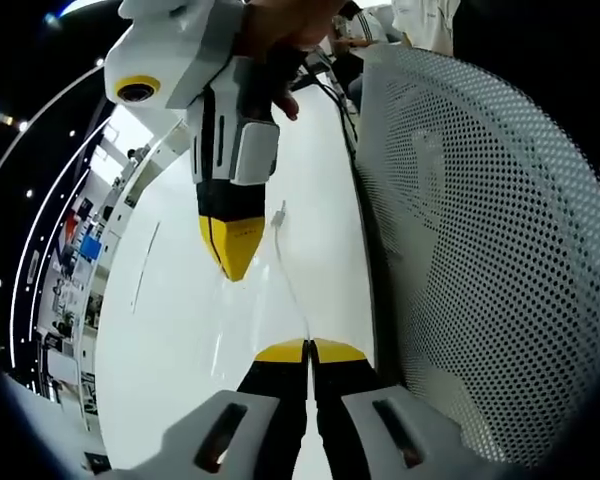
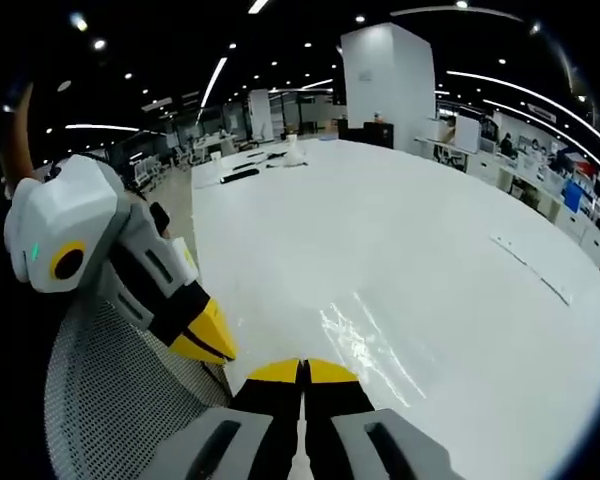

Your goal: Open the resealable bag by pulling the two sides of the seal apart until the entire bag opening is separated and visibly accessible.

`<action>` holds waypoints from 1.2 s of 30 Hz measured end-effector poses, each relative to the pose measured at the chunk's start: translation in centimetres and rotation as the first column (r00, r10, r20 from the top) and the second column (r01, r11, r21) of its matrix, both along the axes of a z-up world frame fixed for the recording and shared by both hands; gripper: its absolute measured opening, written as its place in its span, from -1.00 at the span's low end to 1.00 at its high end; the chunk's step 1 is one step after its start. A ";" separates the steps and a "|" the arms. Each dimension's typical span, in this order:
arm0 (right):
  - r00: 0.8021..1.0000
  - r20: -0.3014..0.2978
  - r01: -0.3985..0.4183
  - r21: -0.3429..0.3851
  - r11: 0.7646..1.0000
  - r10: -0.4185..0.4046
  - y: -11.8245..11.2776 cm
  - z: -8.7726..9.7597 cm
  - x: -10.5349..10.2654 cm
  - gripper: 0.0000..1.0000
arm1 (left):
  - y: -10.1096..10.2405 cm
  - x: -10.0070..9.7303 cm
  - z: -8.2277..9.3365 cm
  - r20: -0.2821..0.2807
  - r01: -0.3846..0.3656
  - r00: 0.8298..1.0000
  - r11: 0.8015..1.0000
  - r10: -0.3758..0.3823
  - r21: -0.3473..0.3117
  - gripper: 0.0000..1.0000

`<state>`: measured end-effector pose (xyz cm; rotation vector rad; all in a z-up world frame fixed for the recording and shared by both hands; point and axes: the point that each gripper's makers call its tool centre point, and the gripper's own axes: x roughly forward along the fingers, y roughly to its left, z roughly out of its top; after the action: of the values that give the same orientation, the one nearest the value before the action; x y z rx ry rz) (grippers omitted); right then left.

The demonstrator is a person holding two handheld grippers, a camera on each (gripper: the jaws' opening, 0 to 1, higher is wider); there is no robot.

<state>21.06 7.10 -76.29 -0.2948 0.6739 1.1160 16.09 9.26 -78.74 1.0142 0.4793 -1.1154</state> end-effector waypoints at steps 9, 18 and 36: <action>0.999 0.049 0.021 0.016 1.000 -0.021 -0.1 1.3 1.4 -1.00 | -0.2 0.7 0.3 0.008 -0.015 1.000 1.000 0.015 -0.017 -1.00; 0.984 0.180 0.006 0.037 0.999 -0.013 0.9 5.4 4.1 -1.00 | -0.4 3.1 1.9 0.067 -0.048 0.996 0.998 0.051 -0.041 -1.00; 0.979 0.192 -0.050 -0.122 0.991 0.073 0.2 -0.3 1.3 -1.00 | -0.3 1.9 -0.1 -0.155 -0.188 0.974 0.971 0.165 -0.150 -0.99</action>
<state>22.32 7.30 -76.62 -0.5222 0.5585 1.0917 17.94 8.95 -78.80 0.7369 0.5714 -1.0521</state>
